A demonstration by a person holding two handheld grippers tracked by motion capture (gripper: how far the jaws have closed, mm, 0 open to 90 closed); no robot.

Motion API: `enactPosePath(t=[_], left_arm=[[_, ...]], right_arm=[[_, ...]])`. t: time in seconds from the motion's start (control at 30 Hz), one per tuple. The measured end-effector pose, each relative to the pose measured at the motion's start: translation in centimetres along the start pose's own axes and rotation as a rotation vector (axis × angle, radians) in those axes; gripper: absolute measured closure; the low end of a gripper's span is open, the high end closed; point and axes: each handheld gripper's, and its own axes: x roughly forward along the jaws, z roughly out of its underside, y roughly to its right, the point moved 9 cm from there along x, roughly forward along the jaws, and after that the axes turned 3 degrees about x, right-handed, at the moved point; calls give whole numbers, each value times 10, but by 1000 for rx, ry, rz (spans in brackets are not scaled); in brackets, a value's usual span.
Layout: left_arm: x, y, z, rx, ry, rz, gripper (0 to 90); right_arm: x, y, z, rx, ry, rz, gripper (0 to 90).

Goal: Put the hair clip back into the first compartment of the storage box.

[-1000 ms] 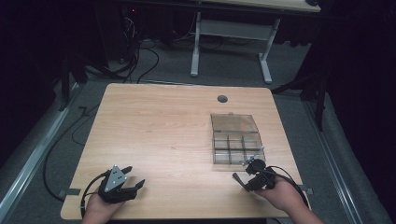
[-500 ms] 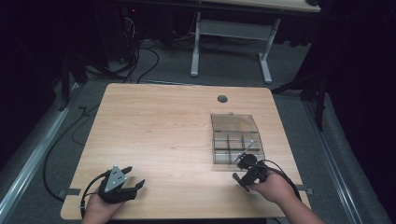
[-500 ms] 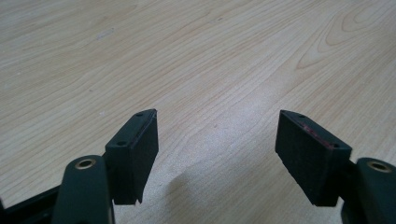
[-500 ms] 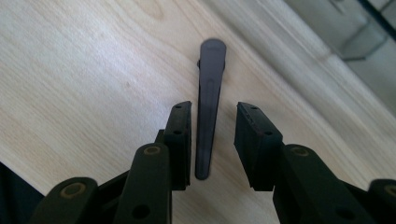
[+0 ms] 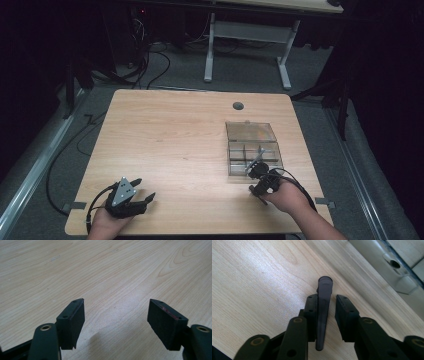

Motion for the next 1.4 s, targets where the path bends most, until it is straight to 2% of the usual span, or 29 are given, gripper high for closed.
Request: enactPosePath(t=[0.1, 0.4, 0.6, 0.9, 0.93, 1.0, 1.4], left_arm=[[0, 0, 0, 1, -1, -1, 306], [0, 0, 0, 3, -2, 0, 306], [0, 0, 0, 2, -2, 0, 306], [0, 0, 0, 1, -2, 1, 306], [0, 0, 0, 1, -3, 1, 306], [0, 0, 0, -1, -1, 1, 306], [0, 0, 0, -1, -2, 2, 306]], right_arm=[[0, 0, 0, -20, -5, 24, 759], [0, -2, -1, -36, -7, 27, 790], [-2, -2, -1, -27, -9, 5, 790], [-13, 2, 0, -24, -7, -2, 789], [-14, 3, -1, -35, -1, -1, 790], [-16, 3, 0, -17, -5, -4, 790], [-27, 7, -1, -23, -9, -17, 790]])
